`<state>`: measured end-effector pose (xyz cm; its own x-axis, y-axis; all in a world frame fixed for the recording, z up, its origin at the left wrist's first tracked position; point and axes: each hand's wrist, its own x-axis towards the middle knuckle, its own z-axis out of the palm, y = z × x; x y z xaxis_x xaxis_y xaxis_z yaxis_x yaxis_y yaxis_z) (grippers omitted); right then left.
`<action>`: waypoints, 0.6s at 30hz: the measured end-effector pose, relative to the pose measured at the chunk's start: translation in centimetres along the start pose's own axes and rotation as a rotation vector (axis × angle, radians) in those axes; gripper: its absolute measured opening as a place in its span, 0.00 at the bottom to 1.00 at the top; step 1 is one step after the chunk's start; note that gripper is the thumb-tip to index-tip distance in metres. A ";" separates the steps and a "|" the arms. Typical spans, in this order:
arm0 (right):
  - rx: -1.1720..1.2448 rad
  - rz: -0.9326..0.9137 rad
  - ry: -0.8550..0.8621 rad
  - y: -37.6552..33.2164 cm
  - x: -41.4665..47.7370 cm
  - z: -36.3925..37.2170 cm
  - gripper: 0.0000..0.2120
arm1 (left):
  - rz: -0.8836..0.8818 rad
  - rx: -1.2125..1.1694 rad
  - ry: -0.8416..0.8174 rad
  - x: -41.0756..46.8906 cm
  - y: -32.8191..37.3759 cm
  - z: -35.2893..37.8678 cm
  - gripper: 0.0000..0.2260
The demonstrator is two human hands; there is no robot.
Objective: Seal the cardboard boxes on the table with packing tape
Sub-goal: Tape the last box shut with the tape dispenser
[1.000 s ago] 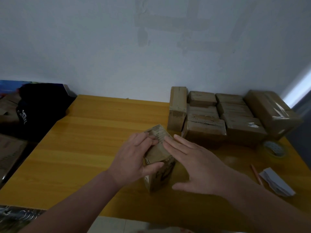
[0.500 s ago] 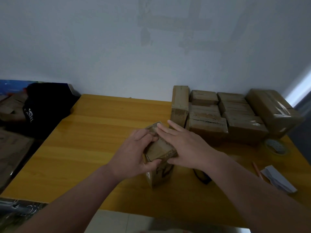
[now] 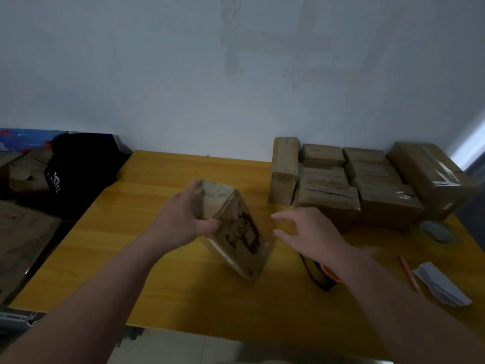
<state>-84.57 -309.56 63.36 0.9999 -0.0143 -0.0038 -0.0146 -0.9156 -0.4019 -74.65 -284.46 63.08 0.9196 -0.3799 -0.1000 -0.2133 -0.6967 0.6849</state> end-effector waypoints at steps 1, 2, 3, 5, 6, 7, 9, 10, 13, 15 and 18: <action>0.008 0.036 -0.015 0.3 0.0 0.3 0.19 | -0.051 -0.103 0.011 0.1 -0.4 -0.2 0.55; 0.020 0.076 -0.030 0.7 0.1 0.7 0.19 | -0.089 -0.221 0.026 0.1 -0.6 -0.2 0.53; 0.038 0.119 -0.046 1.2 0.2 1.0 0.20 | -0.113 -0.331 0.022 0.0 -0.7 -0.2 0.50; 0.091 0.205 -0.083 2.2 0.3 1.6 0.22 | -0.141 -0.552 -0.043 -0.4 -1.1 0.0 0.44; 0.128 0.244 -0.103 2.6 0.4 1.8 0.23 | -0.143 -0.651 -0.090 -0.7 -1.3 0.1 0.41; 0.169 0.283 -0.119 3.0 0.4 2.1 0.24 | -0.132 -0.733 -0.136 -0.9 -1.5 0.2 0.38; 0.257 0.373 -0.146 3.5 0.6 2.4 0.25 | -0.133 -0.830 -0.208 -1.0 -2.3 0.7 0.39; 0.313 0.422 -0.163 3.6 0.6 2.6 0.25 | -0.150 -0.847 -0.245 -0.9 -3.0 1.2 0.43; 0.462 0.519 -0.186 3.8 0.5 3.2 0.26 | -0.253 -0.866 -0.343 -0.5 -4.9 2.3 0.53; 0.469 0.536 -0.189 4.1 0.4 3.6 0.26 | -0.307 -0.841 -0.360 -0.2 -5.4 2.8 0.50; 0.490 0.549 -0.171 4.5 0.2 4.0 0.23 | -0.338 -0.700 -0.229 0.8 -5.7 3.6 0.34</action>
<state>-84.45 -312.11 57.92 0.8364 -0.3178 -0.4466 -0.5478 -0.5109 -0.6625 -73.92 -282.96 56.47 0.7907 -0.3854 -0.4757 0.3895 -0.2827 0.8766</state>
